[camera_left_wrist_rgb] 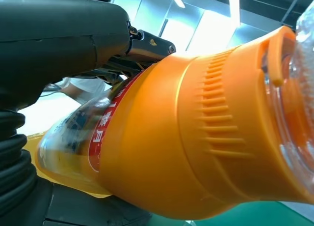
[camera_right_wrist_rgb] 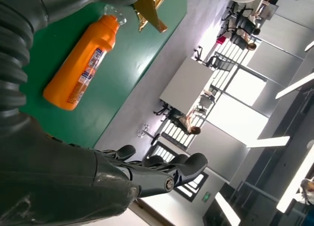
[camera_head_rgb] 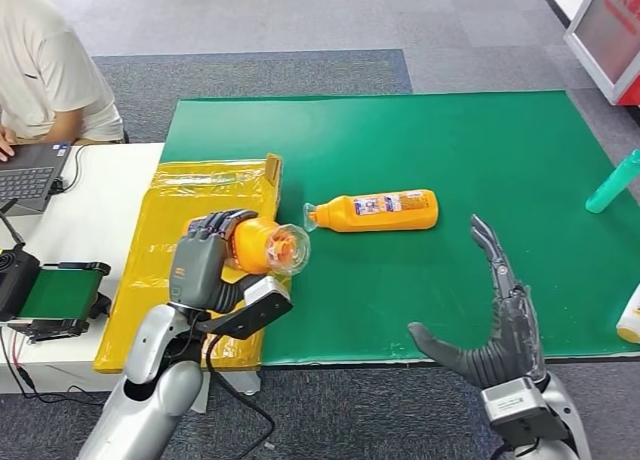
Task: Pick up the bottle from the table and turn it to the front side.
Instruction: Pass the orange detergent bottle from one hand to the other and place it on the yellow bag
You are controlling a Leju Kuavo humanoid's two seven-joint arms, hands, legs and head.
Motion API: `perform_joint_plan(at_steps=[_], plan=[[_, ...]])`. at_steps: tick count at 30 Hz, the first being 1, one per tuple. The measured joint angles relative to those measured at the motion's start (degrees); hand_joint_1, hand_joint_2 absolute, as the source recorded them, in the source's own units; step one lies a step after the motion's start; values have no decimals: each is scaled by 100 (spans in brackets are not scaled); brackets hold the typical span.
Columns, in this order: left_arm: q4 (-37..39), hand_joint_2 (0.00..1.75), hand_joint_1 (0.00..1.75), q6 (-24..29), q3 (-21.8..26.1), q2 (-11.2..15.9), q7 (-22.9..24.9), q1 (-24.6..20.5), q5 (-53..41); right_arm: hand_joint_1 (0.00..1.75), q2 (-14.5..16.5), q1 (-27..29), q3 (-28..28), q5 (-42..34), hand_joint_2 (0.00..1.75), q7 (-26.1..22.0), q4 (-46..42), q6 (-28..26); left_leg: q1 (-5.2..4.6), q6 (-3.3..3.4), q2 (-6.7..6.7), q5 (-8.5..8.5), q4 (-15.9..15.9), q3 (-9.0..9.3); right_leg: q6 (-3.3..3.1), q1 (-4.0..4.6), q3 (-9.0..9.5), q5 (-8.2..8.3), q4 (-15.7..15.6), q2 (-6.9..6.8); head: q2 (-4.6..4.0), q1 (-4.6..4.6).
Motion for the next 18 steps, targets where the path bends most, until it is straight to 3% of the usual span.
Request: perform_joint_plan(at_steps=[11,18], plan=[[288,175,175,96,371,277,174,-18,-994,0,72,-26,1,216,175,80,-439,-472,0,-2,0,1,0,1,0,1,-2,0,0,0,0,-1],[751,175,175,-113,426,414,519,-326,-1825,0,72,19,1,273,175,80,-711,-578,0,-1,0,2,0,1,1,0,-2,2,0,0,-1,-1]])
